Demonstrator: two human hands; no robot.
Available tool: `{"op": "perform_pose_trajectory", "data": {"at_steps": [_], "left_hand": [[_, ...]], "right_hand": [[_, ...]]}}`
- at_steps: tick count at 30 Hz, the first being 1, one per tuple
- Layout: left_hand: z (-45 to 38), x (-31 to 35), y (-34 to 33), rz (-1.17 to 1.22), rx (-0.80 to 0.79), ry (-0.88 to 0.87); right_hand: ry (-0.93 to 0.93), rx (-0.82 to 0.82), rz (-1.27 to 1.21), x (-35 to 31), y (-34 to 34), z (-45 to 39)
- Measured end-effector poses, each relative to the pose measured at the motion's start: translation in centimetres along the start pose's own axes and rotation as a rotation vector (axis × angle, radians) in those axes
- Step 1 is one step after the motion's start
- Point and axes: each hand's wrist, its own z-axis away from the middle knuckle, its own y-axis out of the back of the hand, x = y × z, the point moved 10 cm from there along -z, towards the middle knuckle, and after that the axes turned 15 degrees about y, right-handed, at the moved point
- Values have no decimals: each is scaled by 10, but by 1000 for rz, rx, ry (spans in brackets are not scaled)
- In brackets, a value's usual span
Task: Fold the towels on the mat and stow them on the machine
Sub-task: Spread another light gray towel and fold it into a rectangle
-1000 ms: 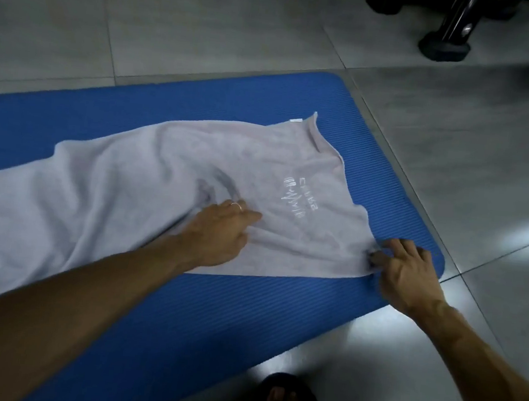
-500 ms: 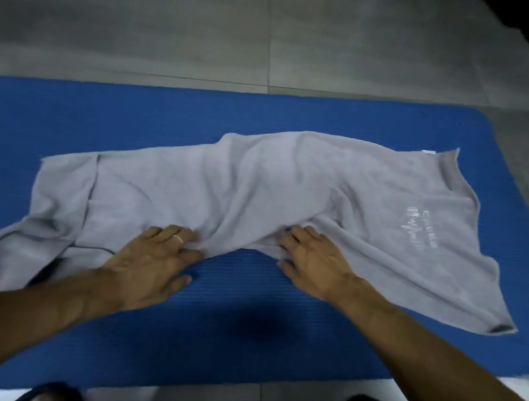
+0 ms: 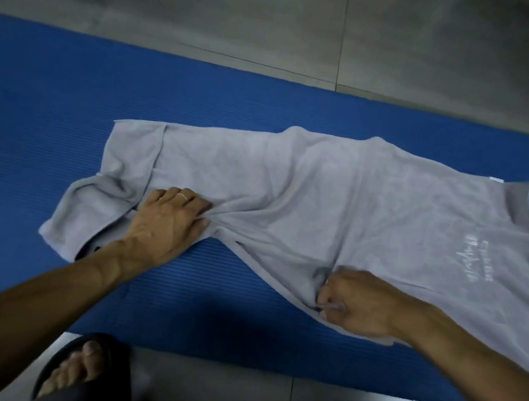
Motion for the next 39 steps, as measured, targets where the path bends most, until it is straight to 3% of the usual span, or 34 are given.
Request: {"op": "perform_pose_trajectory", "data": {"at_steps": [5, 9, 13, 14, 18, 20, 24, 26, 29, 33, 36, 39], "left_hand": [[22, -33, 24, 68, 163, 47], [37, -89, 28, 122, 236, 214], [55, -137, 26, 245, 269, 405], [57, -147, 22, 320, 252, 449], [60, -182, -14, 806, -31, 697], [57, -181, -20, 810, -108, 625], [57, -174, -21, 591, -139, 390], [57, -184, -25, 539, -130, 389], [56, -219, -17, 775, -34, 578], [66, -281, -20, 1060, 73, 1016], [79, -309, -35, 1110, -41, 1227], [85, -312, -55, 1164, -187, 1247]], "right_hand": [[110, 38, 241, -48, 107, -51], [189, 112, 293, -77, 159, -135], [160, -138, 292, -80, 143, -199], [146, -138, 302, -80, 148, -212], [131, 314, 300, -96, 218, -268], [135, 494, 221, -106, 241, -296], [53, 414, 278, -108, 237, -352], [41, 452, 270, -106, 246, -362], [28, 536, 107, -100, 268, -365], [54, 684, 158, -100, 320, -379], [7, 695, 170, -95, 343, -399], [-24, 643, 152, -94, 344, -421]]}}
